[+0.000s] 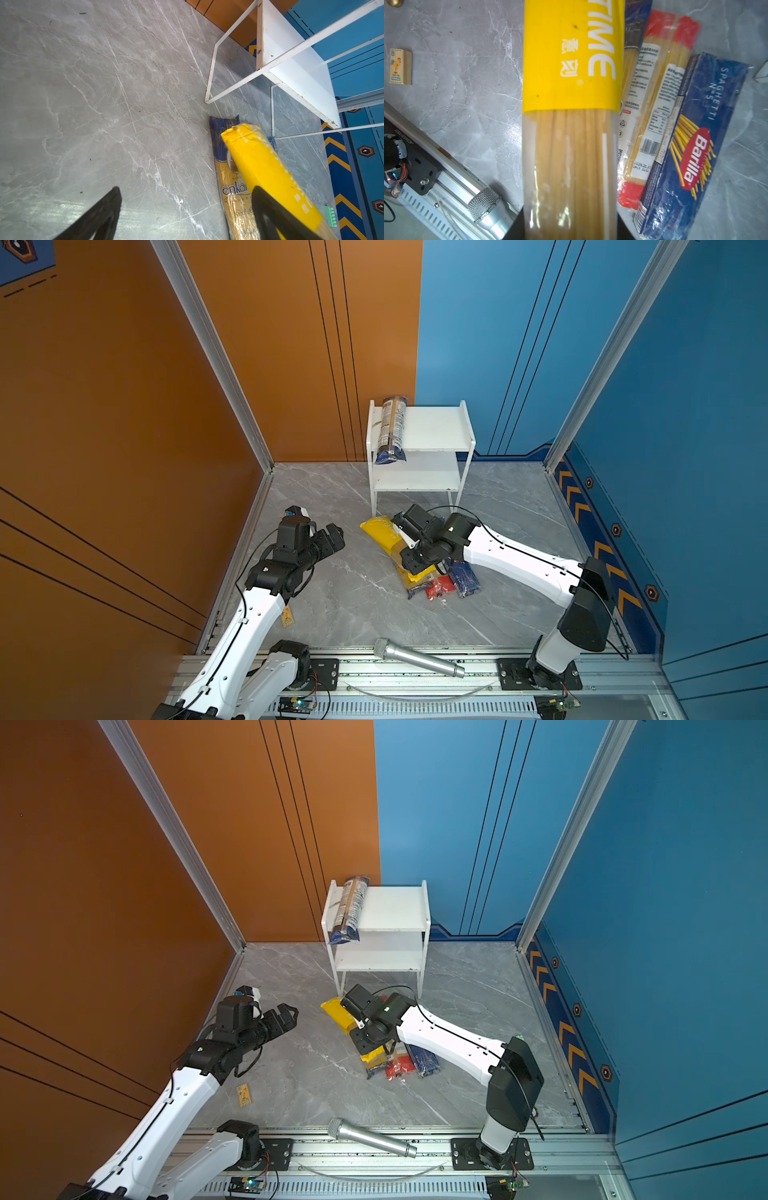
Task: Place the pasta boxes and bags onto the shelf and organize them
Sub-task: 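Lift the yellow Pastatime bag upright off the table with the right gripper, then carry the yellow bag up to the shelf's top tier with the right gripper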
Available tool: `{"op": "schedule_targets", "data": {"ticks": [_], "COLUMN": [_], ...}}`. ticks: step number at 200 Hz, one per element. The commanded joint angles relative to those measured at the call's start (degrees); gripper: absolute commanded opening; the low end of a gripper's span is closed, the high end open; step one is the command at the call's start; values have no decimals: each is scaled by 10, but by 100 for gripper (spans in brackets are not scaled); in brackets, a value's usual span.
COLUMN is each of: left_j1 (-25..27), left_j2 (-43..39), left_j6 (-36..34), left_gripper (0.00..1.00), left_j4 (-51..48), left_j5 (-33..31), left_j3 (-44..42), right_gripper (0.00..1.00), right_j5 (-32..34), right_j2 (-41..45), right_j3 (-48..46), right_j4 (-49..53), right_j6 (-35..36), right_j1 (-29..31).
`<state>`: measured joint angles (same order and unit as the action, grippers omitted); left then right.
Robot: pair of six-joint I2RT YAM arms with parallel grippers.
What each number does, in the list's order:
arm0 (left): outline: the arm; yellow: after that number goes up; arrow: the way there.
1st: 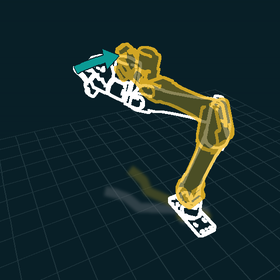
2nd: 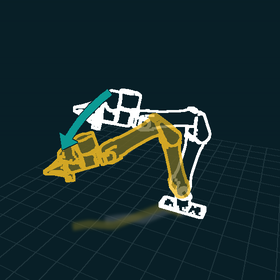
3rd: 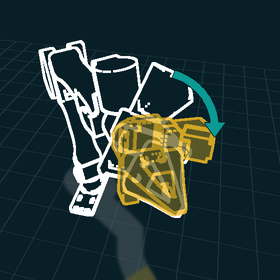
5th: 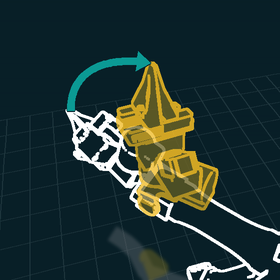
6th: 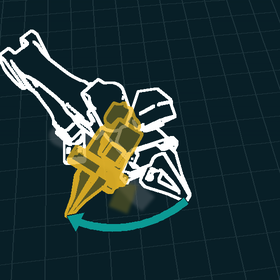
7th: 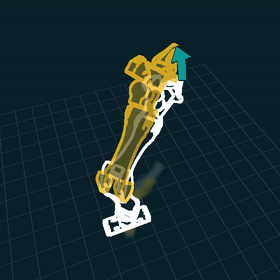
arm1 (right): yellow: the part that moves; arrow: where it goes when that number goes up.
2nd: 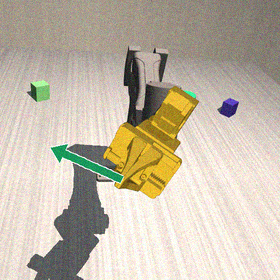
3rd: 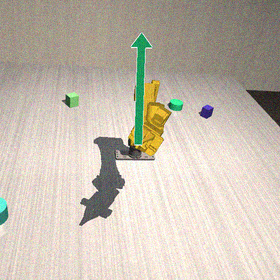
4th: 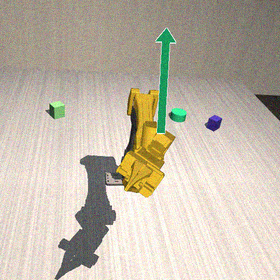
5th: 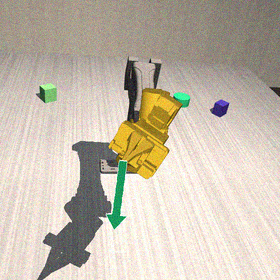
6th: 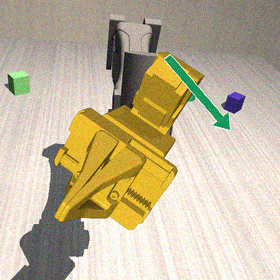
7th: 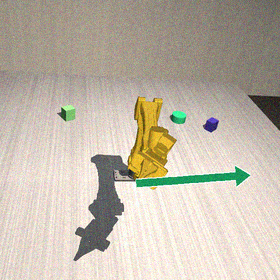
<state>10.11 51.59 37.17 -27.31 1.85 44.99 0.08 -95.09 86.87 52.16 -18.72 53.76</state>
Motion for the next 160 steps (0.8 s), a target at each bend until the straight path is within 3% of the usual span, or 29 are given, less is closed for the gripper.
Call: {"op": "schedule_targets", "data": {"ticks": [1, 82, 160], "left_j1": [-4, -6, -5], "left_j2": [4, 17, 23], "left_j6": [1, -3, -13], "left_gripper": [98, 98, 98], "left_j4": [11, 23, 25], "left_j5": [12, 18, 13], "left_j3": [-10, -10, -7], "right_gripper": [0, 0, 0], "right_j5": [44, 138, 213], "right_j2": [63, 168, 218], "right_j3": [40, 60, 127], "right_j4": [-5, 65, 147], "right_j6": [-18, -61, -95], "right_j1": [-2, 8, 11]}}
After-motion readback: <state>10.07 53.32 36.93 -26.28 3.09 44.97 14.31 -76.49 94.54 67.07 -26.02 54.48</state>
